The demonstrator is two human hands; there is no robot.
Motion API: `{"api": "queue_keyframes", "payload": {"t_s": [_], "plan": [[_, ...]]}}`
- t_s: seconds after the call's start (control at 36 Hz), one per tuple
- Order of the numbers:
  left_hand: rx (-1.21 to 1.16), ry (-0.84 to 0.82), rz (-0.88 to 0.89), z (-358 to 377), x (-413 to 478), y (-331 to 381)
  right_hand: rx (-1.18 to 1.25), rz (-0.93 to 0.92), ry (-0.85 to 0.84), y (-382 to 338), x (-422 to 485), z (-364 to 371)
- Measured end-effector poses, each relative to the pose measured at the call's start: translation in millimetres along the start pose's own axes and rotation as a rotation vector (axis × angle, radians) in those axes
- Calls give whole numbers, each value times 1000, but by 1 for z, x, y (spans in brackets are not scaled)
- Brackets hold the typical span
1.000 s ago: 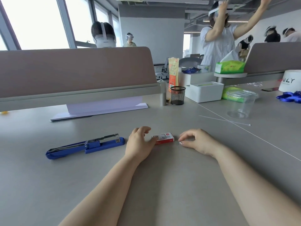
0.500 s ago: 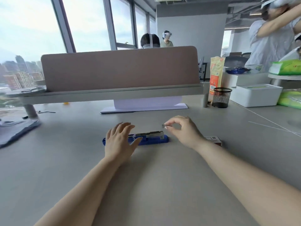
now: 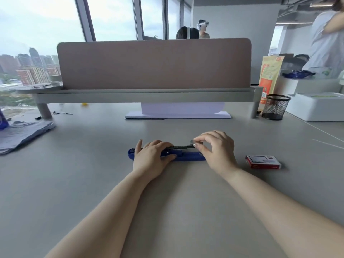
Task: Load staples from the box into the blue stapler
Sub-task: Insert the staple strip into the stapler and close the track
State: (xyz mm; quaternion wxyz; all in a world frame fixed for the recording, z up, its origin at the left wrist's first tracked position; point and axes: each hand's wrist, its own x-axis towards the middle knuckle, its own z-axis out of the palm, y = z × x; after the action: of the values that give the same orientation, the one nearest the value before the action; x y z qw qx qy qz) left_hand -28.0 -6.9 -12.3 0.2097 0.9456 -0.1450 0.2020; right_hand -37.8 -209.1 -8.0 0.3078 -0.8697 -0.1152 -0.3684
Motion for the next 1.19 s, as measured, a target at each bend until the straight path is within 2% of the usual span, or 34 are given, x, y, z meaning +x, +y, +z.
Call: {"api": "queue_keyframes", "payload": {"t_s": [0.17,0.53,1.19], "plan": [[-122,55,-41,-5,1,0,31,-35,4,0,-2,-4],[-136,94,-61,-6,1,2,-23,-138,-33,-1,-4,0],[-102,68,-45,-5,2,-1,-49,-109,-61,1,-2,-2]]}}
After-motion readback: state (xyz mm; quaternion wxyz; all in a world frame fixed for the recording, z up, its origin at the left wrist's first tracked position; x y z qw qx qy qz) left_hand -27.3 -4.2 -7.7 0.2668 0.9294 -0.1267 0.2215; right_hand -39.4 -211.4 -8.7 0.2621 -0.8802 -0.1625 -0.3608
